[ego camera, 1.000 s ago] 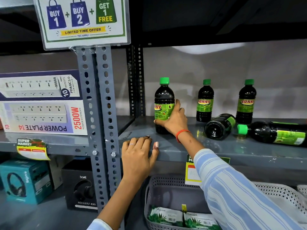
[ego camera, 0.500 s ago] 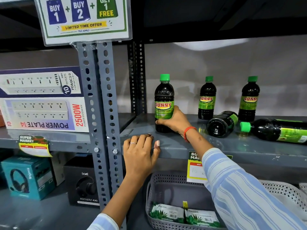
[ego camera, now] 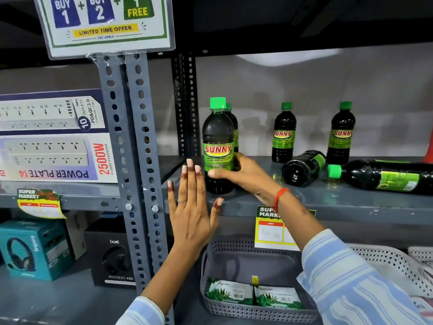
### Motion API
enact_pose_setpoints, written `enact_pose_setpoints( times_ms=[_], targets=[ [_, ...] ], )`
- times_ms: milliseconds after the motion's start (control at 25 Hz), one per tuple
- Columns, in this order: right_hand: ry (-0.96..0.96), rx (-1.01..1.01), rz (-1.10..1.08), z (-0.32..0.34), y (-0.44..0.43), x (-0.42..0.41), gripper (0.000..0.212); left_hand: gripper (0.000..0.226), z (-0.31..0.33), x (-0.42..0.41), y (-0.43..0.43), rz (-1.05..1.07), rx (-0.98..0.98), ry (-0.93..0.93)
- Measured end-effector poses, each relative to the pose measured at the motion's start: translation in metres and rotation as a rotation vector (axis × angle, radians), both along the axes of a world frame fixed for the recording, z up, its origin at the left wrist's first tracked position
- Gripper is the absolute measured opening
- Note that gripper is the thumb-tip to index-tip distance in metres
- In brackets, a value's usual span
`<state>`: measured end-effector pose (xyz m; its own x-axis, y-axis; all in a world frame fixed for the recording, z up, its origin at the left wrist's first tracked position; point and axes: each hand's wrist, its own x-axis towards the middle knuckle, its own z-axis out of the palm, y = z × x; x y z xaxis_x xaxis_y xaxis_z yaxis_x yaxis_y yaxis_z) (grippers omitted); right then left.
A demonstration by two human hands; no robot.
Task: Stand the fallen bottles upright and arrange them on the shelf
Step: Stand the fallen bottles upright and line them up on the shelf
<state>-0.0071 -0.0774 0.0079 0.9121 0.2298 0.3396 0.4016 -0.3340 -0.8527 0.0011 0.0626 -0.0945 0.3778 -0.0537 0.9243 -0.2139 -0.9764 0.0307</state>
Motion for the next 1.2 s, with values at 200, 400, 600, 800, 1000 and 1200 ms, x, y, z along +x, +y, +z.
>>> enact_pose_setpoints(
  times_ms=[200,400,600,800,1000,1200],
  targets=[
    [-0.358,-0.153,-0.681,0.017,-0.072,0.002,0.056,0.065,0.001,-0.008,-0.027,-0.163,0.089,-0.027],
    [-0.103,-0.613,-0.836,0.027,-0.132,0.018,0.058,0.060,0.002,-0.016,-0.067,-0.341,0.143,-0.018],
    [0.214,-0.585,-0.656,0.042,-0.134,0.059,0.066,0.069,0.028,-0.026,-0.101,-0.289,0.036,0.117],
    [0.390,-0.146,-0.600,0.021,-0.142,0.080,0.124,0.073,0.040,-0.028,-0.116,-0.209,0.021,0.213],
    [0.164,-0.169,-0.652,0.017,-0.128,0.051,0.114,0.071,0.032,-0.024,-0.111,-0.231,0.096,0.175],
    [-0.213,-0.094,-0.600,0.002,-0.124,0.038,0.109,0.072,0.031,-0.022,-0.110,-0.223,0.135,0.112]
  ],
)
